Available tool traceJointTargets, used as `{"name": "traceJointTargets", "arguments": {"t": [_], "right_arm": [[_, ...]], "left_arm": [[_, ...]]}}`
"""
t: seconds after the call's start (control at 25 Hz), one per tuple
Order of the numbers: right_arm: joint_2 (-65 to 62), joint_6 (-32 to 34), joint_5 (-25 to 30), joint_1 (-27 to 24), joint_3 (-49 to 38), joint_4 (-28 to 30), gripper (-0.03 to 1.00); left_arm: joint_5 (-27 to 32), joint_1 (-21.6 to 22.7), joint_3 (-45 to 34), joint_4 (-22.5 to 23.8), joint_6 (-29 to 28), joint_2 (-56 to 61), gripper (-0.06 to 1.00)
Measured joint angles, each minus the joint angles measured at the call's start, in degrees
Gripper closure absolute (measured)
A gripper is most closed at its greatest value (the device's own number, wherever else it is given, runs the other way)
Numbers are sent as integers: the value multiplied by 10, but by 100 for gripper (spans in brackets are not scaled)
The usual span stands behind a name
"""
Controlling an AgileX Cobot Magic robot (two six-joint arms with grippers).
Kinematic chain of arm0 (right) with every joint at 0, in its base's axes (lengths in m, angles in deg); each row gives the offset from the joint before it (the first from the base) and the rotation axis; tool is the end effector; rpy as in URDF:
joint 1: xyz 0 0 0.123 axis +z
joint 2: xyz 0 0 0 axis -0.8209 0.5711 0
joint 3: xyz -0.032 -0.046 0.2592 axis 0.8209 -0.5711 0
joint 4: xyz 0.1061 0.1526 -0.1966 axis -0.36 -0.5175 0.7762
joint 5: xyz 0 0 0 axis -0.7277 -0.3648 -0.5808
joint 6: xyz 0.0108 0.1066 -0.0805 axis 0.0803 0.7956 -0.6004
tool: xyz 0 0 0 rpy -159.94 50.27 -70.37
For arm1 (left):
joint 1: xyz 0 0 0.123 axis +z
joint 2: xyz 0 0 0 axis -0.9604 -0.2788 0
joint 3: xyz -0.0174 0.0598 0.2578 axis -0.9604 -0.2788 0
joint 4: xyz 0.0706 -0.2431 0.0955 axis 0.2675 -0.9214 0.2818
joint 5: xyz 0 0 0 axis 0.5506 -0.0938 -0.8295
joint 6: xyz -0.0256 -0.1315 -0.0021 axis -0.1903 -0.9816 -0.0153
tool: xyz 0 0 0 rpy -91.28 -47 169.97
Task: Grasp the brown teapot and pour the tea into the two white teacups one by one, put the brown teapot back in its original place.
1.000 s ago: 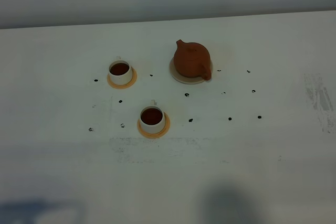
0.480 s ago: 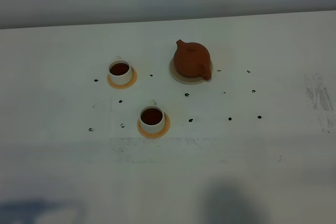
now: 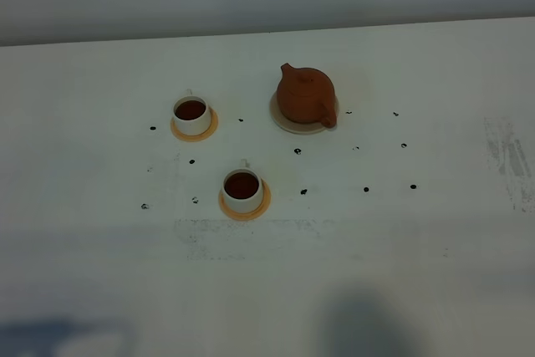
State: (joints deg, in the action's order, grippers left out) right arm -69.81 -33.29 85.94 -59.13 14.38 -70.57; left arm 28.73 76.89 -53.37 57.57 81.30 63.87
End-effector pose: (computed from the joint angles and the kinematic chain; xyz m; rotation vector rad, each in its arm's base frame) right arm 0.0706 0.0023 0.2626 0.0213 2.0531 0.0012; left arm 0.0841 -0.0001 0.2462 -0.0525 2.1582 -0.0138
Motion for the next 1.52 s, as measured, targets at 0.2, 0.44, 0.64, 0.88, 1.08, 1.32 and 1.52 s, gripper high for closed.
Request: {"name": "traceJointTargets", "arguments": {"t": [0.2,0.44,0.64,0.88,1.08,1.32,1.52], "right_arm": [[0,0,0,0,0,0,78],[0,0,0,0,0,0,78],[0,0,0,0,0,0,78],[0,0,0,0,0,-1,78],[0,0,0,0,0,-1,78],[0,0,0,0,0,-1,78],[0,0,0,0,0,-1,78]], "left_arm": [[0,0,0,0,-3,0,39],[0,0,0,0,-3,0,39],[0,0,0,0,-3,0,39],[0,0,0,0,-3,0,39],[0,0,0,0,-3,0,39],[0,0,0,0,-3,0,39],[0,0,0,0,-3,0,39]]}}
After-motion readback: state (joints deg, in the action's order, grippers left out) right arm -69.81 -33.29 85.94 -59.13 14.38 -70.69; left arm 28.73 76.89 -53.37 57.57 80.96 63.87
